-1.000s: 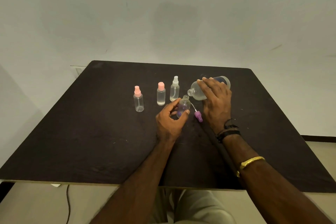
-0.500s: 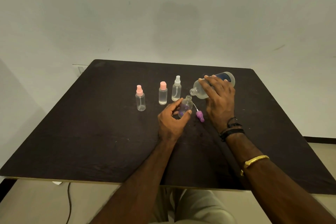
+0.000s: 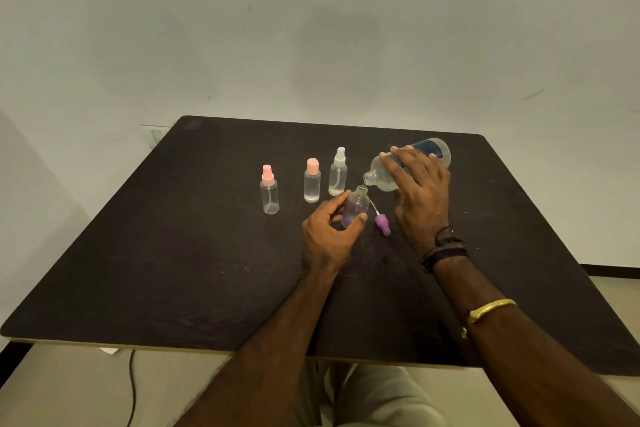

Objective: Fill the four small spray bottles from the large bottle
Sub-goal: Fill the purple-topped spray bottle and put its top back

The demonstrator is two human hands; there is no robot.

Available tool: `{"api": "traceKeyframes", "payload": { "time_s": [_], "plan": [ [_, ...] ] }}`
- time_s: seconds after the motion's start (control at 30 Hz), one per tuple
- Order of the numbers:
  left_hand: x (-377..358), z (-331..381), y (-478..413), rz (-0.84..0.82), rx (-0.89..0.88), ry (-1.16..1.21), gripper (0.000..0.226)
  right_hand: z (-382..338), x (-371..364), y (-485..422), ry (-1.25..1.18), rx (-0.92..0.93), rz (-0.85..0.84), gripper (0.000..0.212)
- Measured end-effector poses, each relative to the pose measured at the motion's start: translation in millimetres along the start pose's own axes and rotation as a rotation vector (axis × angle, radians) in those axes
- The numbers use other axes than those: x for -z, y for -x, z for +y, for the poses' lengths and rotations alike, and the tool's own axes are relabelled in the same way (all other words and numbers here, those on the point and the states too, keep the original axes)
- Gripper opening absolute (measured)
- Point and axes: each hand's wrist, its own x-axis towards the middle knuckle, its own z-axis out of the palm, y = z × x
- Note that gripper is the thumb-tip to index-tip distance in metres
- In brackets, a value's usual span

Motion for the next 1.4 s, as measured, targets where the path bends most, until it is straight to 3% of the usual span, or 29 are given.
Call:
{"api": "traceKeyframes", "payload": {
  "time_s": [1.03, 1.4],
  "plan": [
    [-0.6, 0.3, -1.1, 0.011, 0.004, 0.018, 0.053, 3.4, 5.3, -4.5, 0.042, 0.002, 0.0, 0.062],
    [0.6, 1.7, 0.6, 0.001, 0.008, 0.029, 0.053, 3.3, 6.1, -4.0, 0.056, 0.001, 0.001, 0.075]
  ]
}}
